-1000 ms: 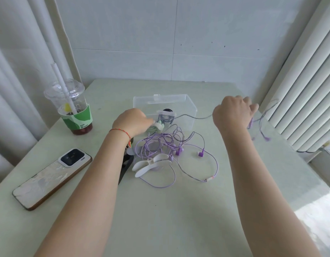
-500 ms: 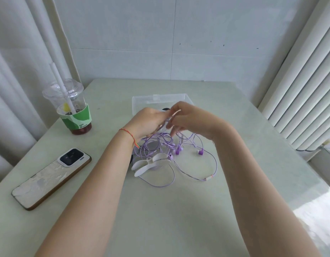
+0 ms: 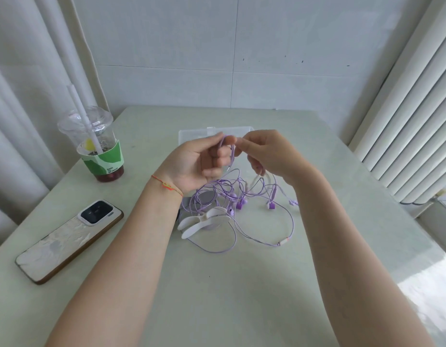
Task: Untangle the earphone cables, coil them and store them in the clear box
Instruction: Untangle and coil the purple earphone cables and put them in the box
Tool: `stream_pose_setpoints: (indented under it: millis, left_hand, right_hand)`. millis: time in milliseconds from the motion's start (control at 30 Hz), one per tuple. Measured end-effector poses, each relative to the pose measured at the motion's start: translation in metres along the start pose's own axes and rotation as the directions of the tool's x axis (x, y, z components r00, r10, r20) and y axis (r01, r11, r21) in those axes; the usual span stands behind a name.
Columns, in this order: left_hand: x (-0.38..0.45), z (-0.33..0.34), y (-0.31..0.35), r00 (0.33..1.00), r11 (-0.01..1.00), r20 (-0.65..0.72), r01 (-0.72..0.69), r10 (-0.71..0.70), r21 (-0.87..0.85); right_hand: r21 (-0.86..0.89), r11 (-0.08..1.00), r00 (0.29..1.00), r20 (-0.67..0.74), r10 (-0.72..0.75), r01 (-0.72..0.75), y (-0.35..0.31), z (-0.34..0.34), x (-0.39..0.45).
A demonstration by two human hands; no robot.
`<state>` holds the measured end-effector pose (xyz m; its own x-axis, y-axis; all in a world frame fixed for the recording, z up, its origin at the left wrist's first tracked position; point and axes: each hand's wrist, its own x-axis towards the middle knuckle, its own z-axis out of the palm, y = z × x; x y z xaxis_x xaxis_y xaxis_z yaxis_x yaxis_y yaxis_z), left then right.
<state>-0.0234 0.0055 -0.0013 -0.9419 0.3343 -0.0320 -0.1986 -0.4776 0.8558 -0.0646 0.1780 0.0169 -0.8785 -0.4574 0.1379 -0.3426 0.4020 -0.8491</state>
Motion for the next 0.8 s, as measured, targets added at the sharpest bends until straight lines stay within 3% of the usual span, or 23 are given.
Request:
stream_pose_setpoints:
  millis: [133,233,300,367,500,567,667,800]
  left_hand:
    - [0.001,0.006,0.0,0.991,0.959,-0.081,-0.126,0.109,-0.252]
    - [0.004,0.006,-0.002,0.97,0.94,-0.142,-0.229,0.199,-0.251]
    - [0.006,0.003,-0.003,0.948,0.954,-0.187,-0.281,0.259,-0.101]
    - [0.008,0.001,-0.004,0.909,0.936,-0.236,-0.311,0.344,0.167]
    - [0.011,-0.008,-0.008,0.834,0.702,-0.274,-0.177,0.479,0.69]
    - [0.013,-0.013,-0.01,0.839,0.588,-0.288,-0.046,0.461,0.808]
    - [0.014,-0.016,-0.01,0.86,0.485,-0.309,0.083,0.406,0.871]
    - [0.012,-0.017,-0.008,0.883,0.492,-0.318,0.118,0.346,0.862]
  right_hand:
    - [-0.13,0.991,0.993,0.108,0.042,-0.027,-0.002,0.012,-0.001]
    - [-0.237,0.971,0.976,0.202,0.08,-0.03,-0.005,0.016,-0.004]
    - [-0.259,0.966,0.973,0.215,0.084,-0.026,-0.006,0.016,-0.005]
    - [-0.257,0.966,0.975,0.205,0.082,-0.027,-0.007,0.013,-0.005]
    - [-0.254,0.967,0.977,0.195,0.089,-0.038,-0.007,0.002,-0.006]
    - [-0.201,0.979,0.988,0.138,0.075,-0.047,-0.007,-0.002,-0.006]
    - [-0.114,0.991,0.995,-0.07,0.065,-0.073,-0.005,-0.01,-0.002]
    - [-0.116,0.99,0.937,-0.348,0.04,-0.085,0.004,-0.023,0.004]
